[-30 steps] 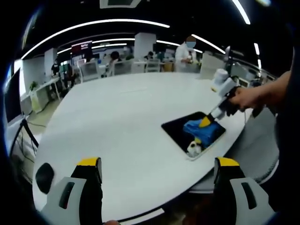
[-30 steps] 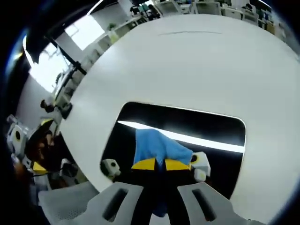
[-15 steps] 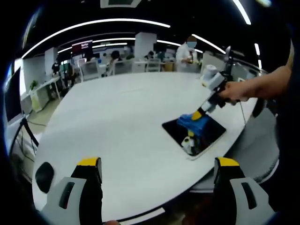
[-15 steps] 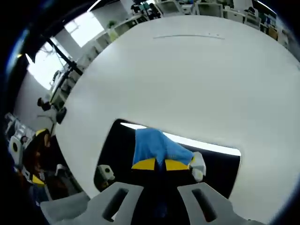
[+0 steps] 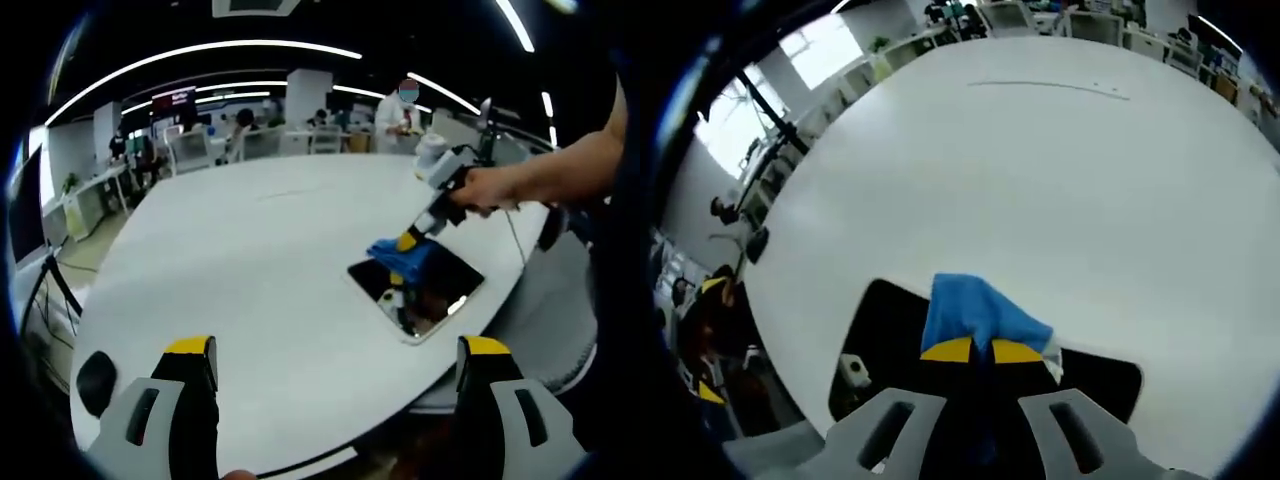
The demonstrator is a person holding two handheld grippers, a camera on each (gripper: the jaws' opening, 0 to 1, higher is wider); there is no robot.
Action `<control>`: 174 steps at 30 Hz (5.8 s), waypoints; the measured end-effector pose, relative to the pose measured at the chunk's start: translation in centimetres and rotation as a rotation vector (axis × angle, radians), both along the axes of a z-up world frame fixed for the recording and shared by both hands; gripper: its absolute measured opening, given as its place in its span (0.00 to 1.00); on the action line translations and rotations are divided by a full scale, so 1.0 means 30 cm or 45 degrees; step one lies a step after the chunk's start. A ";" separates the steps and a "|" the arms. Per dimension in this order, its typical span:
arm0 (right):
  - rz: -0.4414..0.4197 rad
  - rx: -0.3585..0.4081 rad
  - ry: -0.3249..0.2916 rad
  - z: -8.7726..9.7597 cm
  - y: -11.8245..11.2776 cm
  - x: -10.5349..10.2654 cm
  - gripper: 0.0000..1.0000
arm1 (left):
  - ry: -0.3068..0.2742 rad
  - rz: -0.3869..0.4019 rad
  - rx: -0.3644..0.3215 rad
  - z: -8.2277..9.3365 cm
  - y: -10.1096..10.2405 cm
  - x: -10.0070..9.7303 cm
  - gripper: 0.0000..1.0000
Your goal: Wipe the mirror surface with the cleaning cloth until all visible marks leave the cleaned area.
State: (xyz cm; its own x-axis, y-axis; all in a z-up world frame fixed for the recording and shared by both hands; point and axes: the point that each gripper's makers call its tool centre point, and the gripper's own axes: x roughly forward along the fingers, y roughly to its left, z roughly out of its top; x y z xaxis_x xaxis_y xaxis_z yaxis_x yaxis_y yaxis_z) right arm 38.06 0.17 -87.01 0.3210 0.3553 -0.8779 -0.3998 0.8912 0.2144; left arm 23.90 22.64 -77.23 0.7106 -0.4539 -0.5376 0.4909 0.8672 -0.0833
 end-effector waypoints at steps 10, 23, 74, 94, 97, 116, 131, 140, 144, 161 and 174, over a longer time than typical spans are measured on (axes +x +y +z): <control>0.030 0.004 -0.012 0.004 -0.011 -0.005 0.00 | -0.001 -0.011 0.006 0.003 0.000 0.007 0.99; -0.031 -0.011 -0.006 0.002 -0.129 0.005 0.00 | -0.003 -0.021 0.009 0.003 -0.005 0.017 0.99; -0.103 0.052 0.003 0.003 -0.181 -0.373 0.00 | -0.041 -0.022 -0.012 0.029 -0.039 0.003 1.00; -0.090 0.075 0.024 0.004 -0.192 -0.447 0.00 | -0.049 -0.023 -0.010 0.037 -0.052 -0.002 1.00; -0.113 0.073 0.028 0.005 -0.218 -0.444 0.00 | -0.047 -0.024 -0.011 0.035 -0.052 -0.005 1.00; -0.181 0.053 0.048 0.002 -0.335 -0.433 0.00 | -0.039 -0.007 -0.012 0.033 -0.037 -0.004 1.00; -0.148 0.015 0.023 -0.001 -0.319 -0.331 0.00 | -0.031 0.014 -0.041 0.025 -0.045 -0.001 1.00; -0.156 0.016 0.003 -0.001 -0.320 -0.227 0.00 | -0.025 0.024 -0.048 0.024 -0.038 -0.003 1.00; -0.157 0.018 -0.003 0.000 -0.322 -0.172 0.00 | -0.019 0.025 -0.051 0.022 -0.036 -0.006 1.00; -0.149 -0.008 -0.042 0.002 -0.322 -0.010 0.00 | -0.014 0.026 -0.048 0.020 -0.020 -0.002 1.00; -0.183 0.003 -0.058 0.005 -0.321 0.030 0.00 | -0.017 0.030 -0.063 0.015 -0.039 0.003 1.00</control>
